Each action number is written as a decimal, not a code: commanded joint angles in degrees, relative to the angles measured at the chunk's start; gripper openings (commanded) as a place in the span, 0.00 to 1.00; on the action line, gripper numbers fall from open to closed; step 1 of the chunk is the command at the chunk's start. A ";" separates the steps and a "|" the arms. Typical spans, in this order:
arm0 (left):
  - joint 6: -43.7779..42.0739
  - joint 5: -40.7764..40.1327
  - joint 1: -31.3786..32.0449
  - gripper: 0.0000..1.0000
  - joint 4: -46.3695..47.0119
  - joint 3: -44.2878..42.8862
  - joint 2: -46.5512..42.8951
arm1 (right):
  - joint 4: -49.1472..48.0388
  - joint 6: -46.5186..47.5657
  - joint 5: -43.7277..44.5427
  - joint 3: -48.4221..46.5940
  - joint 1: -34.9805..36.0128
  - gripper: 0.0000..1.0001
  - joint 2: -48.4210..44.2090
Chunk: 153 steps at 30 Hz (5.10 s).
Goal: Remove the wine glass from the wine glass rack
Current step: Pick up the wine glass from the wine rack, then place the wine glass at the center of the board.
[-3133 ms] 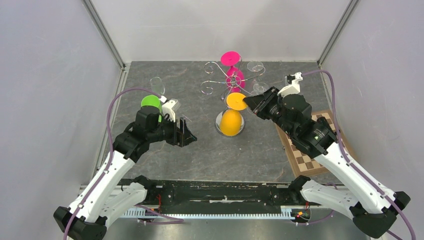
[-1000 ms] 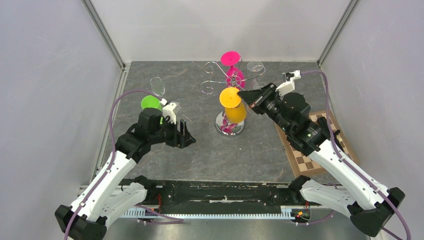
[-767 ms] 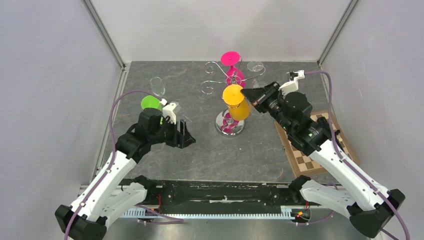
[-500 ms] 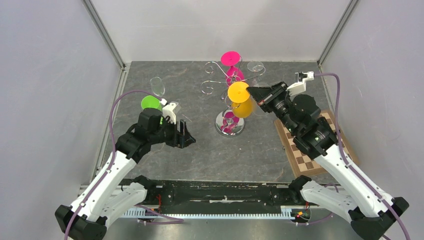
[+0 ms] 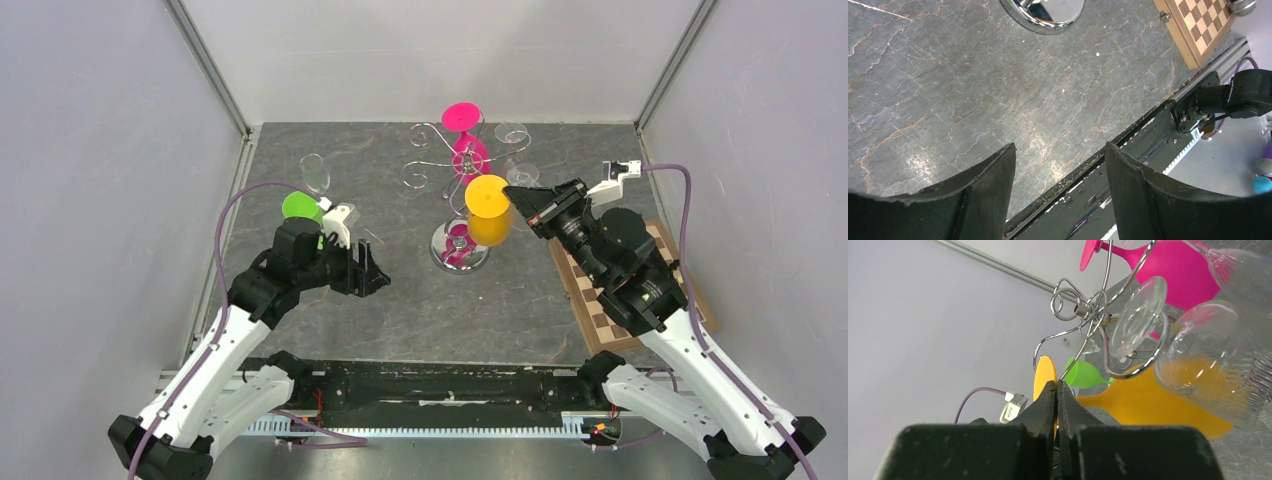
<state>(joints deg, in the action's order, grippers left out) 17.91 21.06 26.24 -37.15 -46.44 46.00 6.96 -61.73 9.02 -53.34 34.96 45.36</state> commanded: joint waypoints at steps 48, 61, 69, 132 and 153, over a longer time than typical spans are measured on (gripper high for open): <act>36.66 10.45 0.21 0.77 4.80 -9.27 -4.80 | -11.87 15.50 -31.51 11.95 -0.42 0.00 -9.51; 47.15 16.25 0.13 0.77 12.23 -6.04 -2.28 | -18.06 27.49 -39.43 10.80 0.57 0.00 -4.91; 50.43 19.96 0.19 0.77 15.65 -4.53 0.17 | -20.79 37.01 -36.82 9.20 8.53 0.00 -1.48; 46.03 31.53 0.06 0.02 18.31 -4.02 -1.93 | -28.09 74.44 -17.80 2.13 37.11 0.14 13.19; 20.27 37.19 0.13 0.02 -1.23 -7.18 -1.83 | 1.51 70.72 -0.18 -16.05 36.44 0.55 12.81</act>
<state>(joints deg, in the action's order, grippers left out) 47.86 53.60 26.22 -33.76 -50.63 44.53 -0.08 12.12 4.23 -61.52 71.75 56.10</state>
